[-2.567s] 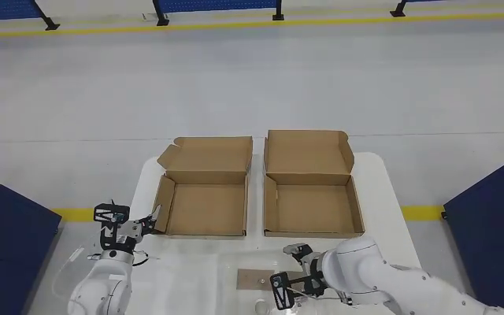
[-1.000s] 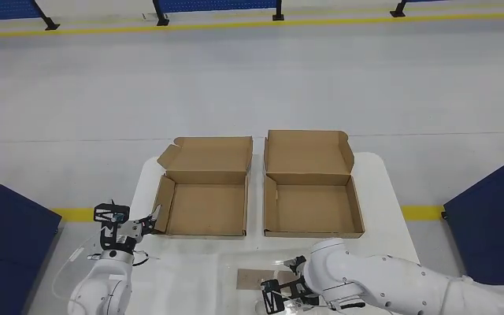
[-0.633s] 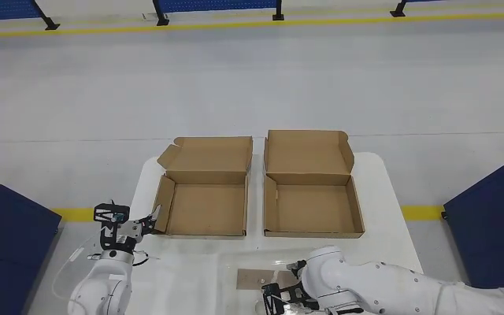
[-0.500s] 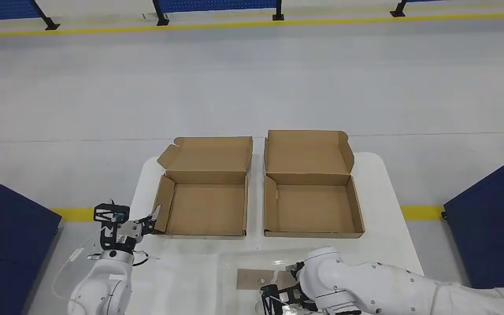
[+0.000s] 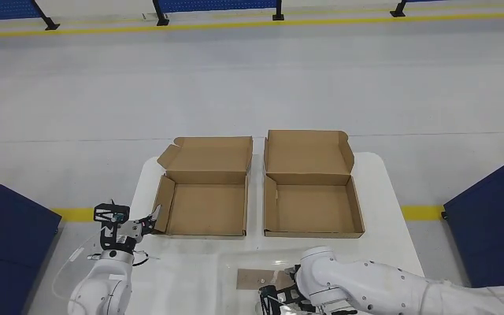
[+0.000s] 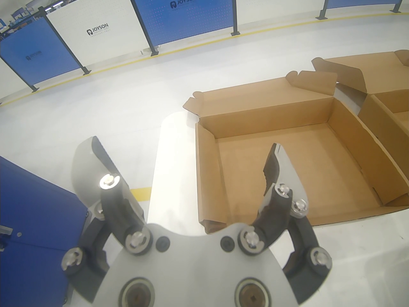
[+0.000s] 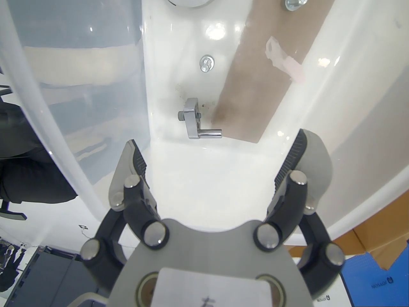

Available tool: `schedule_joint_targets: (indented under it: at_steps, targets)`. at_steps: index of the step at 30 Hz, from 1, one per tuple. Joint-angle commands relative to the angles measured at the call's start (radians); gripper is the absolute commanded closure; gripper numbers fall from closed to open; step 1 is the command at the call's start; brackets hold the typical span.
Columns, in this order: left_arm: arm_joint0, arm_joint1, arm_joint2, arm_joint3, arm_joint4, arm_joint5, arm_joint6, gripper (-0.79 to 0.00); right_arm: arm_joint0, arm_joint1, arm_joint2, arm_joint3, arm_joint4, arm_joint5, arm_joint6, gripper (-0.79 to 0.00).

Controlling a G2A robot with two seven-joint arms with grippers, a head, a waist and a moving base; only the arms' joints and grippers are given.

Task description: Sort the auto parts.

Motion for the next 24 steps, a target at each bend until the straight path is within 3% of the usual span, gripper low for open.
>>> schedule_joint_targets:
  at_steps: [1,24]
  targets:
    - [0.0,0.0,0.0,0.0,0.0,0.0,0.0,-0.785,-0.011,-0.001,0.0,0.01,-0.021,0.001,-0.014,-0.785]
    - [0.0,0.0,0.0,0.0,0.0,0.0,0.0,-0.785,-0.072,-0.025,0.001,0.057,-0.096,-0.028,-0.043,-0.773]
